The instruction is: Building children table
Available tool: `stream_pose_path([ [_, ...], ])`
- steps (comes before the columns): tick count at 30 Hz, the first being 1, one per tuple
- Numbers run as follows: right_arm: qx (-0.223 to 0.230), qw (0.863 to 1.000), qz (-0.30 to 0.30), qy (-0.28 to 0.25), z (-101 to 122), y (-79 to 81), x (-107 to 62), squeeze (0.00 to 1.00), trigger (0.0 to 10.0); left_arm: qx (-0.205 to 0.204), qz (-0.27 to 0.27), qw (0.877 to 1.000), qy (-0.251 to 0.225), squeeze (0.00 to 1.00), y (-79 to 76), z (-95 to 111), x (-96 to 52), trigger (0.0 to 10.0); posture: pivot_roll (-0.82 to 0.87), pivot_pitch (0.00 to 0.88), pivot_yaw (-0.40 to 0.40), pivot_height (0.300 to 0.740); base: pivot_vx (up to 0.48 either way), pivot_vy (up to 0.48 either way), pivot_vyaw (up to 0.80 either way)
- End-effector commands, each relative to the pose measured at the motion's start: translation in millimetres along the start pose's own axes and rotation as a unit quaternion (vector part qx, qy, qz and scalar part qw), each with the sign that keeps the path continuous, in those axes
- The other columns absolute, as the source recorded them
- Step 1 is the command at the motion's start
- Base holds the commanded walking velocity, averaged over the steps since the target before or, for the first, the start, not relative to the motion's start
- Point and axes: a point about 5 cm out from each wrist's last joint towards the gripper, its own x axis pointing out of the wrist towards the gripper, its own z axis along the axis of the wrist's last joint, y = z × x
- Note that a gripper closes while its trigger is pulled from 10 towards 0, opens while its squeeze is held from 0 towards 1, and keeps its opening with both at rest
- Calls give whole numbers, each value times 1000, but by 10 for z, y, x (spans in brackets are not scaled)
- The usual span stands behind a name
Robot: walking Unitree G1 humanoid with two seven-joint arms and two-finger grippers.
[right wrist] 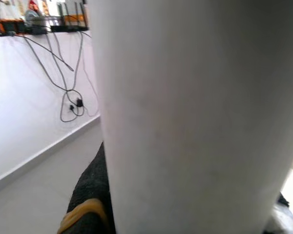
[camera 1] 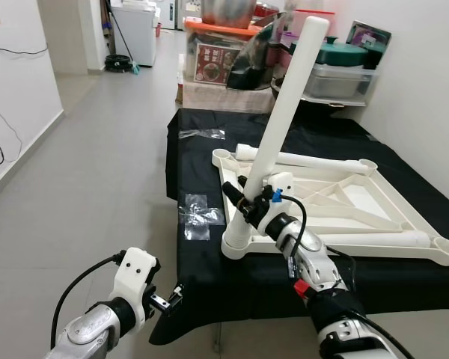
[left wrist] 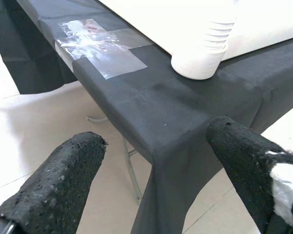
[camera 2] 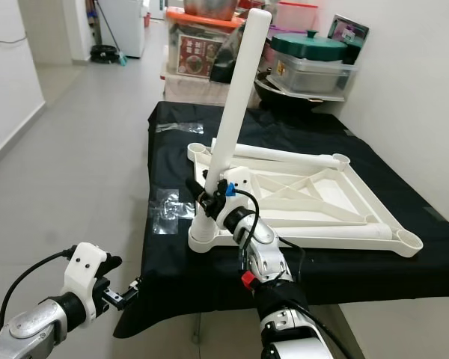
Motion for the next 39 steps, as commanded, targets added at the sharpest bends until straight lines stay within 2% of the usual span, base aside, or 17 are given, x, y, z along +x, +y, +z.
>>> stream_pose_path([
  [1, 22, 987, -55, 147, -608, -93, -253, 0, 10000, -3, 2, 1000, 1, 0, -8, -15, 13, 10000, 87, 0, -119, 740, 0, 0, 0],
  [2, 6, 986, -90, 143, -588, -121, -262, 0, 10000, -3, 3, 1000, 1, 0, -6, -15, 13, 10000, 87, 0, -119, 740, 0, 0, 0],
  [5, 6, 986, -90, 143, -588, -121, -262, 0, 10000, -3, 3, 1000, 1, 0, -6, -15, 13, 10000, 87, 0, -119, 740, 0, 0, 0],
  [6, -13, 981, -132, 140, -570, -157, -278, 0, 10000, -3, 4, 1000, 1, 0, -3, -15, 13, 10000, 87, 0, -119, 740, 0, 0, 0],
  [8, -19, 969, -215, 121, -513, -206, -317, 0, 10000, -2, 6, 1000, 1, 0, 6, -13, 13, 10000, 87, 0, -119, 740, 0, 0, 0],
  [9, -19, 969, -215, 121, -513, -206, -317, 0, 10000, -2, 6, 1000, 1, 0, 6, -13, 13, 10000, 87, 0, -119, 740, 0, 0, 0],
  [10, -9, 961, -251, 112, -483, -228, -336, 0, 10000, -1, 7, 1000, 0, 0, 14, -8, 16, 10000, 85, 0, -117, 740, 0, 0, 0],
  [18, -2, 954, -282, 100, -400, -269, -337, 0, 10000, -1, 6, 1000, -1, 0, 21, 0, 26, 10000, 80, 0, -113, 740, 0, 0, 0],
  [28, -12, 956, -288, 59, -90, -238, -239, 0, 10000, 0, 6, 1000, 1, 0, 13, -7, 42, 10000, 77, 0, -116, 740, 0, 0, 0],
  [39, -4, 951, -306, 41, -29, -232, -303, 0, 10000, 4, 5, 1000, 4, 0, 17, -26, 49, 10000, 67, 0, -106, 740, 0, 0, 0],
])
